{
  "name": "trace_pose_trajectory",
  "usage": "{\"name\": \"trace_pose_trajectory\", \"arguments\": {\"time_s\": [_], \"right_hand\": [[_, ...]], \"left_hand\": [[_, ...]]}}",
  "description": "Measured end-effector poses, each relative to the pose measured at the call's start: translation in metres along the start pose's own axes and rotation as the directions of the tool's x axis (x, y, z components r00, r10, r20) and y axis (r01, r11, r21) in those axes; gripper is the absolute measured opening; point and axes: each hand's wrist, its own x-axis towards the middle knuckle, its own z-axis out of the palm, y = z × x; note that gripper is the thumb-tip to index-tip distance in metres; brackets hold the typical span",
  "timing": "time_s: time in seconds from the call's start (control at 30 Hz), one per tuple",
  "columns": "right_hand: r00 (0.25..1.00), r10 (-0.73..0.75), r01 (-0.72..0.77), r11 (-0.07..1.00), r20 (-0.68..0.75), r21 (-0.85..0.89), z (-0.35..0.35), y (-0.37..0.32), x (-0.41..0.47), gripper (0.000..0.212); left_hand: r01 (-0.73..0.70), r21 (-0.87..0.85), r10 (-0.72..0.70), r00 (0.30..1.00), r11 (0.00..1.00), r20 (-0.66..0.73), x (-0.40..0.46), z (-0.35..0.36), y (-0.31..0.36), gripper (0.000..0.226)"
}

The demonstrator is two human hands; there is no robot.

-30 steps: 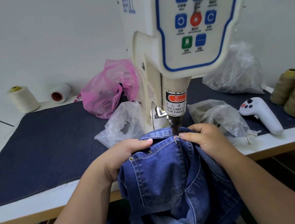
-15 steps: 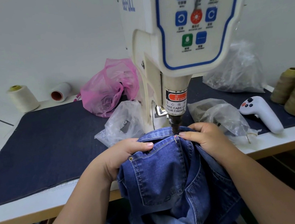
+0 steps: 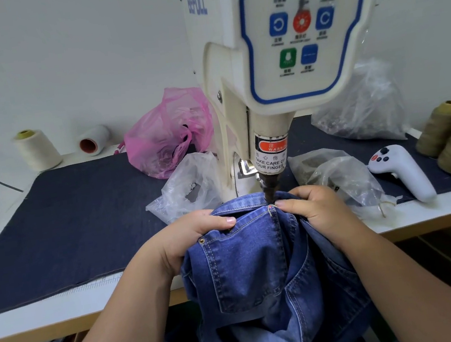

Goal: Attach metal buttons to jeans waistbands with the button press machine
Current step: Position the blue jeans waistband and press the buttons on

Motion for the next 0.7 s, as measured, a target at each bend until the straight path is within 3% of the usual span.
{"name": "trace_pose_trajectory", "arguments": {"time_s": [0.1, 0.2, 0.37, 0.7], "right_hand": [[1.000, 0.002, -0.002, 1.000, 0.005, -0.004, -0.0004, 0.0005, 0.0003, 0.039], [1.000, 0.000, 0.001, 1.000, 0.012, -0.006, -0.0003, -0.0003, 0.0008, 0.035], [1.000, -0.005, 0.005, 1.000, 0.013, -0.002, -0.0004, -0.0001, 0.0007, 0.026], [1.000, 0.011, -0.013, 0.998, 0.028, 0.058, 0.0002, 0.0030, 0.0022, 0.022]], "left_hand": [[0.002, 0.009, -0.002, 1.000, 1.000, -0.002, 0.0013, -0.0010, -0.0006, 0.055], [0.006, 0.002, -0.006, 1.000, 1.000, -0.008, 0.0013, -0.0005, 0.0005, 0.042], [0.000, 0.025, 0.000, 1.000, 1.000, -0.024, 0.0015, -0.0008, 0.0000, 0.059], [0.010, 0.066, -0.004, 0.997, 0.998, -0.083, -0.0002, 0.0011, 0.0009, 0.062]]}}
